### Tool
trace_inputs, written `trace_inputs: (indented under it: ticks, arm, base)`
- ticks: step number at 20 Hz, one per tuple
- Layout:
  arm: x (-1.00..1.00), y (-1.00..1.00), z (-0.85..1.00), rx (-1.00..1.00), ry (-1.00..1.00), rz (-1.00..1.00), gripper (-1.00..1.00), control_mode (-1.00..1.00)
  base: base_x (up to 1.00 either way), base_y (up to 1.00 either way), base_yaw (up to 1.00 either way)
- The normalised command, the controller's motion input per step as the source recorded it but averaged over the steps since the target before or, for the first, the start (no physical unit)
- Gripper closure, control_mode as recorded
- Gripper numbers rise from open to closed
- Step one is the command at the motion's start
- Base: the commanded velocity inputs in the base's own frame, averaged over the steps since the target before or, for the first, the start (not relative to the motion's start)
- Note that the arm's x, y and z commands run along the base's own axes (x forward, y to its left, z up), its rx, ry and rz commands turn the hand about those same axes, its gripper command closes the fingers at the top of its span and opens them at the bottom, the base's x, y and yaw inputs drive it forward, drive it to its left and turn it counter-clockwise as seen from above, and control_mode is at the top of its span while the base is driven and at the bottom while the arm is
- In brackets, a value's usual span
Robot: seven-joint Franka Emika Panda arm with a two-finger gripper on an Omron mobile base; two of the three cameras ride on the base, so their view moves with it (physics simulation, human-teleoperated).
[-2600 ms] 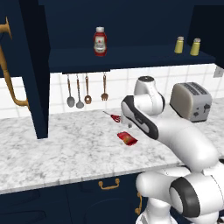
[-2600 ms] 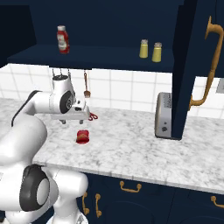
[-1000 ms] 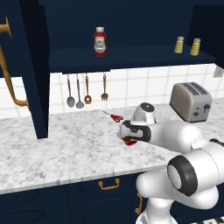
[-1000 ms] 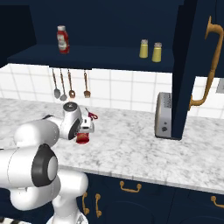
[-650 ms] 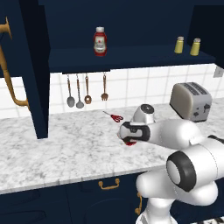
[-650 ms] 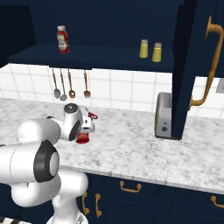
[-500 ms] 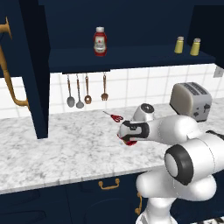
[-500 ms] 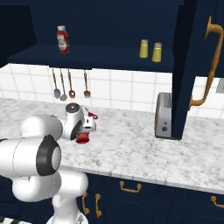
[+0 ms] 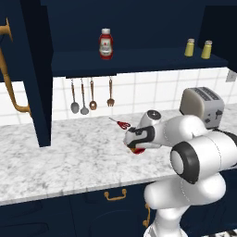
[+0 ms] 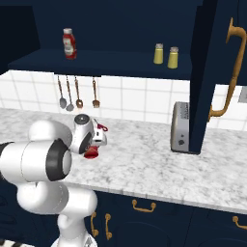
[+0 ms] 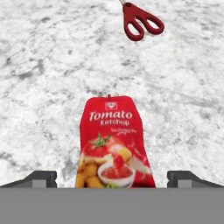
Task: Put the shaker and condiment bottle from the counter next to their counterparts in the cabinet.
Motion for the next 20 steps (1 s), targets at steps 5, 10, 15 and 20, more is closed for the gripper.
trace_inputs:
  ticks: [5,10,15,20]
  arm:
    - [0.02,0.03,-0.1,0.0,0.0,0.0,-1.0,-1.0]
    - [0.0,0.0,-0.1,0.0,0.0,0.0,-1.0,-1.0]
    - [0.0,0.0,-0.13,0.0,0.0,0.0,-1.0,-1.0]
    - [0.02,0.0,-0.15,0.0,0.0,0.0,-1.0,-1.0]
  base:
    - [0.0,0.0,0.0]
    - [0.0,0.0,0.0]
    - [0.0,0.0,0.0]
    - [0.0,0.0,0.0]
